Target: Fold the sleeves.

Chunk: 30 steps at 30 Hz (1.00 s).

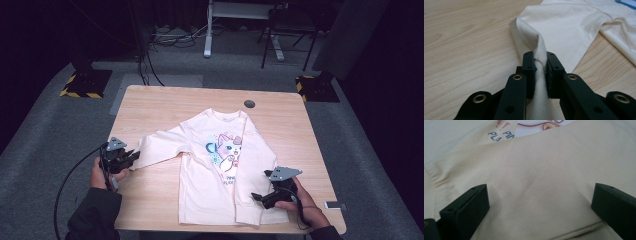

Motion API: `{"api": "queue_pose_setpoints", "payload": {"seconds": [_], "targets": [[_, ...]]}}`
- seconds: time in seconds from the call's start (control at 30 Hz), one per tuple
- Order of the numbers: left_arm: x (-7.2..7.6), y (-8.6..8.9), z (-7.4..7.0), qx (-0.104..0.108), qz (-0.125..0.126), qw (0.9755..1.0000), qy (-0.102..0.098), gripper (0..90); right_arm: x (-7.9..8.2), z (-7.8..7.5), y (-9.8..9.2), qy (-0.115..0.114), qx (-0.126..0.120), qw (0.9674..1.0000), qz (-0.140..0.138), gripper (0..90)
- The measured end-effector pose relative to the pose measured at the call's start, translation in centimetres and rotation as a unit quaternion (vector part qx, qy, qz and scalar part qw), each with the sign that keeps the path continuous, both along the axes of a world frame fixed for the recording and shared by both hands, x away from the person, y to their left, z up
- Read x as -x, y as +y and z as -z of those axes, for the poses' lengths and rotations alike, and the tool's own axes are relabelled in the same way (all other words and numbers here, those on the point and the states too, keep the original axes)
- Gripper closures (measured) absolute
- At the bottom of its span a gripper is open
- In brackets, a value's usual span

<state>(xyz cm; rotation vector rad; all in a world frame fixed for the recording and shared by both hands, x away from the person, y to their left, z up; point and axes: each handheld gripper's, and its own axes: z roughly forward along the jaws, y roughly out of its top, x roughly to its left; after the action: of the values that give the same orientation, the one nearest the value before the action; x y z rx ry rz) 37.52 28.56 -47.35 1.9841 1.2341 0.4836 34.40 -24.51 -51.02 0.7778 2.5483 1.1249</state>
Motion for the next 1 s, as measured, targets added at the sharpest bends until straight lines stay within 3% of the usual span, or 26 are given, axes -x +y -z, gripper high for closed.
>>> {"api": "queue_pose_setpoints", "payload": {"seconds": [0.27, 0.63, 0.93, 1.0], "targets": [[0.0, -2.4, -0.8, 0.018, 0.043, 0.9989, -0.003, 79.7, 0.0, 0.0, 0.0, 0.0, 0.0, 1.0, 0.0, 1.0], [-0.5, -5.1, -1.3, 0.029, 0.077, 0.9966, -0.001, 79.7, 0.0, 0.0, 0.0, -0.001, 0.0, 1.0, 0.0, 1.0], [-0.5, -8.4, -1.8, 0.023, 0.116, 0.993, -0.005, 79.7, 0.0, 0.0, 0.0, -0.001, 0.0, 1.0, 0.0, 1.0], [-0.5, -8.4, -1.8, 0.023, 0.116, 0.993, -0.005, 79.7, 0.0, 0.0, 0.0, -0.001, 0.0, 1.0, 0.0, 1.0]]}}
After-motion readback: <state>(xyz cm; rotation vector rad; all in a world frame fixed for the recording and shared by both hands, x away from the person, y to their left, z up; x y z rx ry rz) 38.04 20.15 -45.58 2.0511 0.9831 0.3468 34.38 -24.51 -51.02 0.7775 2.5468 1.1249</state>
